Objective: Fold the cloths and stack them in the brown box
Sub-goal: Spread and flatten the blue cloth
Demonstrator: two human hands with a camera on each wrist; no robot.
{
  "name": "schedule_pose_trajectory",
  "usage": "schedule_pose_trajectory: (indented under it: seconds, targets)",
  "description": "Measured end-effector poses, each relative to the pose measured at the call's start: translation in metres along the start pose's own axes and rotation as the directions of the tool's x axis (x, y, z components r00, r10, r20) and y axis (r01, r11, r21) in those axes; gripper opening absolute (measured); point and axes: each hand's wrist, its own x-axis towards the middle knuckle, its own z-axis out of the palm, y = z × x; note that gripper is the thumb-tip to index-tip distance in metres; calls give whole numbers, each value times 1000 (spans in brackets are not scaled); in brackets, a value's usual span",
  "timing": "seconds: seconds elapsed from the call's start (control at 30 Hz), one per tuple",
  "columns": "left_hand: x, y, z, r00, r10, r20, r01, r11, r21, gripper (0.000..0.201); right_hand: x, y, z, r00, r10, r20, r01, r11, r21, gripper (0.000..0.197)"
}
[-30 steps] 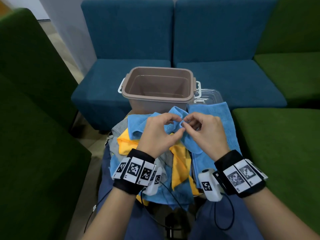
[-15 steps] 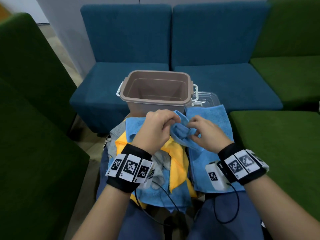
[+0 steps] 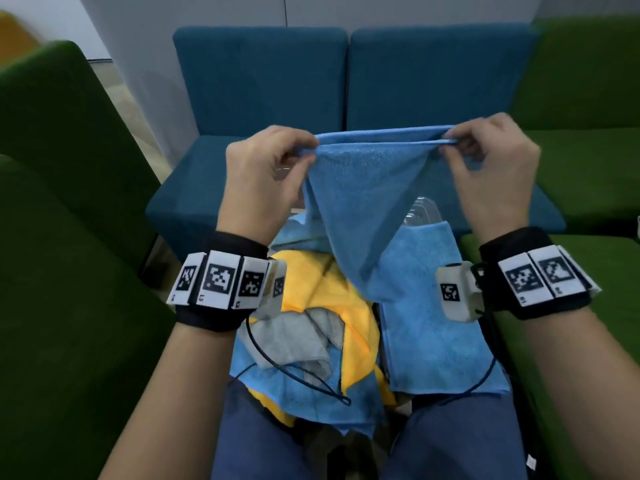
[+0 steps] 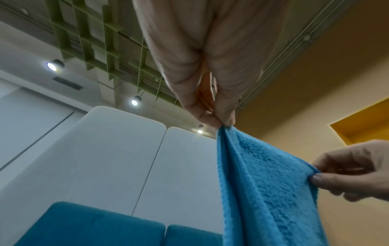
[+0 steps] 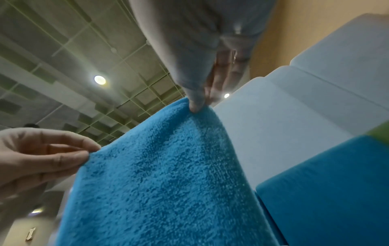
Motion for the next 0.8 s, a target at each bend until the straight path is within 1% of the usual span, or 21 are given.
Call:
schedule_pose_trajectory:
  seconds: [0.07, 0.17, 0.2, 0.27, 0.3, 0.33, 0.4, 0.43, 0.53, 0.57, 0.67, 0.73, 0.8]
  targets:
    - [0, 0, 1, 1000, -5, 6, 5, 1000, -3, 13, 4, -1, -3, 1000, -18, 5, 18, 1000, -9, 10]
    - [0, 2, 4, 998, -7, -57, 6, 1000, -5, 11, 7, -8, -9, 993, -92, -74, 95, 995, 42, 9]
    - [1, 3, 4, 996, -9, -84, 9, 1000, -7, 11, 8, -10, -10, 994, -92, -56, 96, 993, 69, 9]
    - [4, 5, 5, 993, -18, -120, 19, 1000, 5, 10, 9, -16, -14, 999, -46, 16, 44, 991, 123, 11]
    - [5, 6, 6, 991, -21, -132, 23, 1000, 13, 10, 8, -18, -17, 999, -37, -6, 37, 990, 133, 11]
    - [6, 8, 6, 989, -22, -143, 24, 1000, 15, 10, 7, -21, -20, 996, -39, -76, 49, 990, 132, 10]
    - [10, 10, 6, 986, -19, -164, 21, 1000, 10, 11, 7, -29, -27, 973, -74, -219, 101, 988, 118, 8]
    - [12, 11, 6, 986, -18, -167, 19, 1000, 4, 11, 8, -31, -28, 969, -82, -231, 112, 986, 120, 6]
    - [15, 14, 8, 988, -31, -149, 28, 999, -18, 13, 8, -33, -24, 988, -28, -155, 50, 988, 143, 11]
    - [14, 14, 9, 989, -31, -142, 29, 999, -19, 12, 6, -32, -23, 988, -26, -154, 46, 991, 123, 12]
    - [12, 16, 10, 989, -58, -139, 50, 997, -54, 11, 1, -28, -21, 983, -73, -169, 88, 992, 86, 12]
    - [12, 17, 11, 986, -84, -144, 72, 993, -91, 10, 0, -30, -22, 989, -68, -133, 87, 986, 141, 13]
    - [11, 16, 11, 986, -86, -144, 74, 993, -88, 15, 0, -32, -22, 993, -55, -104, 75, 976, 202, 15]
